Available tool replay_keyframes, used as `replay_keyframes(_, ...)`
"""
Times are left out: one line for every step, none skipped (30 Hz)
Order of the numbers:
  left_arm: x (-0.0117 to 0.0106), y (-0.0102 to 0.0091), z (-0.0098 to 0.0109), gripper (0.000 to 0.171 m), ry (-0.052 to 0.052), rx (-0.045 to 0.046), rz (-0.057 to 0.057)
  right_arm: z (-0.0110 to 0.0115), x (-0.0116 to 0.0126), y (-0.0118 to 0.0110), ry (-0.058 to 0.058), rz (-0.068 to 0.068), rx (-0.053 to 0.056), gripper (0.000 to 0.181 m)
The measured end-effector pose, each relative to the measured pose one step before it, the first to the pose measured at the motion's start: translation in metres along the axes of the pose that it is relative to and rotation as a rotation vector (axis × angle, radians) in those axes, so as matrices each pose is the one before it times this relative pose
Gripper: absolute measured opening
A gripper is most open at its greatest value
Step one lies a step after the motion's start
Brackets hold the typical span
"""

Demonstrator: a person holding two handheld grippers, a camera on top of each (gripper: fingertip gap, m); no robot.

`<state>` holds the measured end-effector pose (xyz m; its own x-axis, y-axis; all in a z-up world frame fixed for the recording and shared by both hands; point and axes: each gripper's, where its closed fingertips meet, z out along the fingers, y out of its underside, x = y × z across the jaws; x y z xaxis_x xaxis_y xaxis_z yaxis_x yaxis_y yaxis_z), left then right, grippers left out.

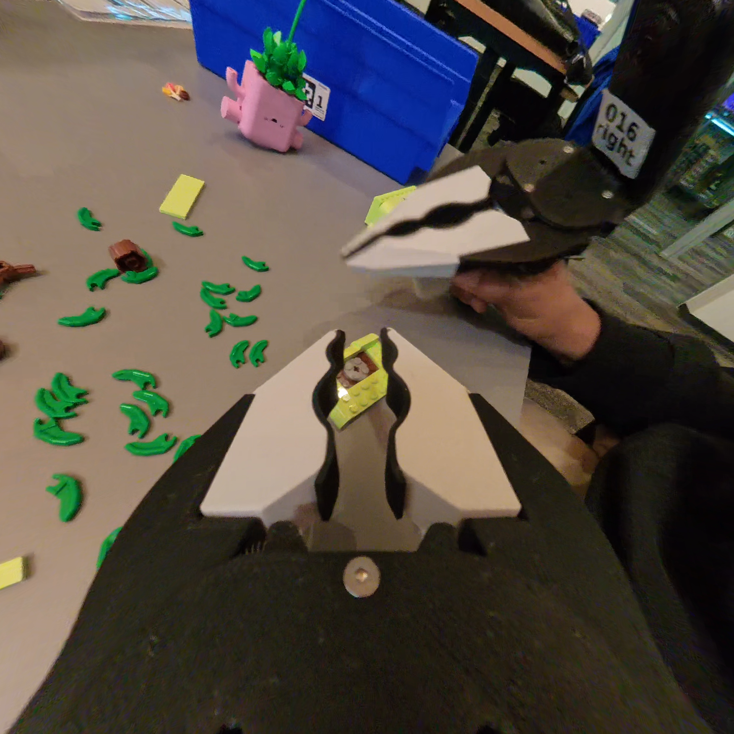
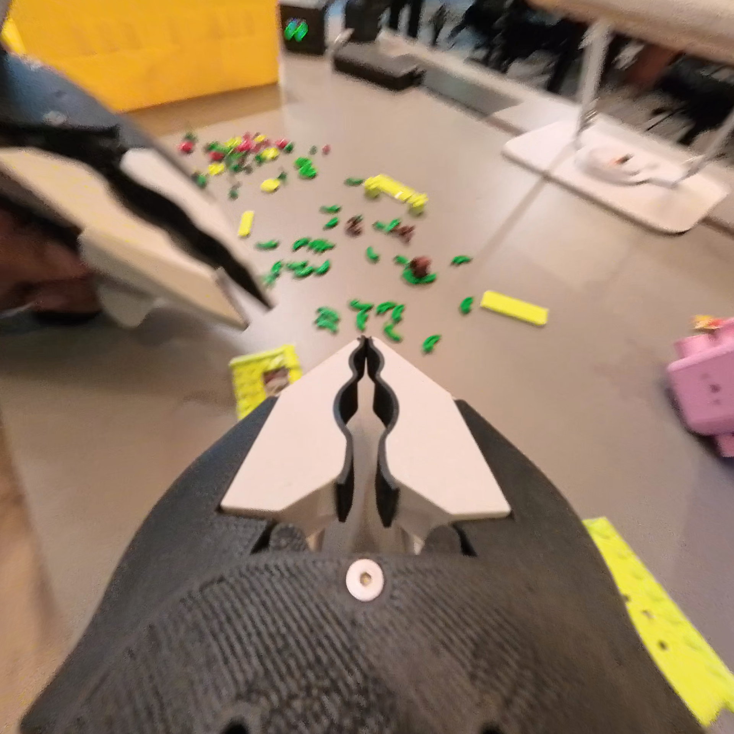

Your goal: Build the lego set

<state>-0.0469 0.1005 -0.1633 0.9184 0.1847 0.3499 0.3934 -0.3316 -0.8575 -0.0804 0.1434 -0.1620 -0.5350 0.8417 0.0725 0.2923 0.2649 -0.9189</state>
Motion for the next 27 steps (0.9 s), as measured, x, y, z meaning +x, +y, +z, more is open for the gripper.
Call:
replay_keyframes(0.00593, 0.00024, 0.00156, 0.009, 0.0211, -0.00883, -0.0025, 0.00356, 0.00972, -0.00903, 0.0447, 0.0062, 0.0467, 0.000)
replay_keyframes(0.00547, 0.00009, 0.00196, 0.003, 0.0157, -0.01200, 0.0087, 0.00445, 0.00689, -0.00716, 0.0265, 0.0192, 0.0355, 0.000)
replay_keyframes(0.00223, -0.00081, 0.00179, 0.000, -0.0044, -0.01296, 0.0241, 0.00528, 0.00400, -0.00374, 0.0104, 0.0212, 0.0137, 0.000)
replay_keyframes(-0.00192, -0.00128, 0.00132, 0.000, -0.0229, -0.01643, 0.0390, 0.00521, 0.00189, -0.00093, 0.0041, 0.0080, -0.0038, 0.000)
replay_keyframes(-0.00620, -0.00150, 0.00076, 0.000, -0.0382, -0.01856, 0.0452, 0.00415, 0.00080, 0.00103, 0.0038, -0.0033, -0.0144, 0.000)
replay_keyframes(-0.00893, -0.00183, 0.00040, 0.000, -0.0424, -0.01424, 0.0399, 0.00260, -0.00062, 0.00154, -0.0013, -0.0080, -0.0147, 0.000)
replay_keyframes(-0.01005, -0.00178, 0.00023, 0.000, -0.0361, -0.00797, 0.0236, 0.00054, -0.00148, 0.00058, -0.0034, -0.0101, -0.0048, 0.000)
replay_keyframes(-0.00952, -0.00135, 0.00011, 0.000, -0.0272, -0.00260, 0.0024, -0.00114, -0.00143, -0.00152, -0.0003, -0.0128, 0.0113, 0.000)
replay_keyframes(-0.00682, -0.00077, -0.00057, 0.000, -0.0111, 0.00257, -0.0139, -0.00208, -0.00118, -0.00228, 0.0008, -0.0116, 0.0184, 0.000)
replay_keyframes(-0.00317, 0.00048, -0.00150, 0.000, 0.0067, 0.00933, -0.0197, -0.00195, -0.00120, -0.00204, -0.0021, -0.0077, 0.0168, 0.000)
replay_keyframes(-0.00178, 0.00274, -0.00208, 0.000, 0.0078, 0.00547, -0.0138, -0.00126, -0.00132, -0.00117, -0.0063, -0.0030, 0.0097, 0.000)
replay_keyframes(-0.00292, 0.00518, -0.00211, 0.000, -0.0077, -0.00158, -0.0008, -0.00083, -0.00142, -0.00028, -0.0092, 0.0003, 0.0033, 0.000)
replay_keyframes(-0.00353, 0.00643, -0.00151, 0.000, -0.0162, -0.00594, 0.0065, -0.00046, -0.00139, -0.00029, -0.0080, -0.0008, 0.0024, 0.000)
replay_keyframes(-0.00252, 0.00371, -0.00115, 0.000, -0.0123, -0.00374, -0.0033, -0.00052, -0.00101, -0.00042, -0.0036, -0.0042, 0.0041, 0.000)
replay_keyframes(0.00139, -0.00241, -0.00121, 0.000, 0.0119, 0.01633, 0.0015, -0.00067, -0.00070, -0.00084, 0.0008, -0.0068, 0.0065, 0.000)
replay_keyframes(0.00061, -0.00354, -0.00073, 0.000, 0.0062, 0.02200, 0.0013, -0.00084, -0.00026, -0.00097, 0.0034, -0.0069, 0.0078, 0.000)
replay_keyframes(0.00012, -0.00068, 0.00026, 0.000, 0.0061, 0.00448, -0.0045, -0.00092, -0.00032, -0.00106, 0.0032, -0.0060, 0.0086, 0.000)
replay_keyframes(-0.00019, 0.00113, 0.00096, 0.000, 0.0067, -0.00903, -0.0094, -0.00103, 0.00000, -0.00122, 0.0040, -0.0049, 0.0094, 0.000)
replay_keyframes(-0.00001, 0.00100, 0.00079, 0.000, 0.0080, -0.00730, -0.0093, -0.00104, 0.00039, -0.00121, 0.0063, -0.0034, 0.0103, 0.000)
replay_keyframes(-0.00015, 0.00019, 0.00011, 0.000, 0.0033, -0.00100, -0.0047, -0.00130, 0.00065, -0.00141, 0.0075, -0.0021, 0.0115, 0.000)
replay_keyframes(0.00016, -0.00022, -0.00005, 0.000, 0.0009, 0.00141, 0.0007, -0.00130, 0.00096, -0.00161, 0.0079, -0.0008, 0.0125, 0.000)
replay_keyframes(0.00045, 0.00026, 0.00014, 0.000, -0.0007, -0.00139, 0.0045, -0.00142, 0.00115, -0.00147, 0.0085, 0.0014, 0.0124, 0.000)
replay_keyframes(0.00055, 0.00051, 0.00049, 0.000, -0.0013, -0.00481, 0.0070, -0.00132, 0.00129, -0.00154, 0.0075, 0.0037, 0.0122, 0.000)
replay_keyframes(0.00080, 0.00071, 0.00073, 0.000, -0.0014, -0.00631, 0.0084, -0.00119, 0.00132, -0.00127, 0.0049, 0.0058, 0.0111, 0.000)
replay_keyframes(0.00062, 0.00074, 0.00071, 0.000, -0.0027, -0.00666, 0.0083, -0.00103, 0.00122, -0.00113, 0.0034, 0.0082, 0.0091, 0.000)
replay_keyframes(0.00009, 0.00060, 0.00050, 0.000, -0.0055, -0.00500, 0.0064, -0.00091, 0.00122, -0.00101, 0.0017, 0.0094, 0.0081, 0.000)
replay_keyframes(-0.00099, 0.00017, 0.00029, 0.000, -0.0105, -0.00215, 0.0020, -0.00081, 0.00117, -0.00094, 0.0012, 0.0095, 0.0081, 0.000)
